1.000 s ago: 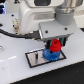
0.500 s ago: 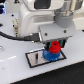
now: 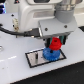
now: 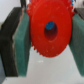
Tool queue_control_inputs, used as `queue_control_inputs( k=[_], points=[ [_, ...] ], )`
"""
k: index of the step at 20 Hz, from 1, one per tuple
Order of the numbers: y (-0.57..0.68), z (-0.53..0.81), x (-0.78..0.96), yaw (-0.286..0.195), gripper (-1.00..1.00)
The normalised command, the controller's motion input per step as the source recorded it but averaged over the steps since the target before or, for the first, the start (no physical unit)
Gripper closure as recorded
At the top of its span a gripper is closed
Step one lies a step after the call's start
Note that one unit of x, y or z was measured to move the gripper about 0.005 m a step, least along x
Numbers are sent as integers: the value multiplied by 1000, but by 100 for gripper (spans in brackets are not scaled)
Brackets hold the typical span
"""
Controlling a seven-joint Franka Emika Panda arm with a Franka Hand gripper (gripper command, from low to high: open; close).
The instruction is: Insert the blue gear onto the right peg, followed by the red gear
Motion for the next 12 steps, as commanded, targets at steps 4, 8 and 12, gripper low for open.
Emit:
queue_control_inputs(
  k=[4, 8, 12],
  points=[
    [-10, -191, 89, 0, 100],
    [-1, -321, 64, 0, 100],
    [0, -201, 9, 0, 100]
  ],
)
